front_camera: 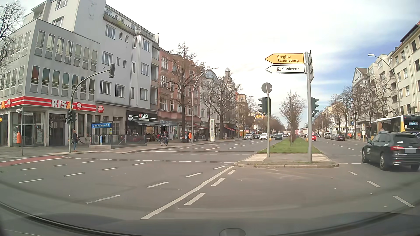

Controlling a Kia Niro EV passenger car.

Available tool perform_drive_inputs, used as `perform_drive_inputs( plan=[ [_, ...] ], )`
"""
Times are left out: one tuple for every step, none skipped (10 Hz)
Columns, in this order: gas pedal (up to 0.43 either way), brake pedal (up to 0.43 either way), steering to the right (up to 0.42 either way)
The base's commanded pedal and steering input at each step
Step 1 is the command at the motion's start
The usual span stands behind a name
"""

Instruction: Follow the waypoints while adhering to traffic rules and regulations

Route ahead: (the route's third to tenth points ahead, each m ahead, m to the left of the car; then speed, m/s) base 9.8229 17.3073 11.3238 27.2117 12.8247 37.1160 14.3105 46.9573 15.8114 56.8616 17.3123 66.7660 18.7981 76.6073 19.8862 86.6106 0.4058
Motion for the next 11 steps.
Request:
perform_drive_inputs(
  plan=[
    [0.000, 0.189, -0.589],
    [0.000, 0.189, -0.586],
    [0.000, 0.189, -0.583],
    [0.000, 0.183, -0.581],
    [0.000, 0.177, -0.580],
    [0.000, 0.171, -0.579],
    [0.000, 0.177, -0.579],
    [0.000, 0.189, -0.578],
    [0.000, 0.201, -0.578],
    [0.000, 0.213, -0.578],
    [0.000, 0.220, -0.578]
  ],
)
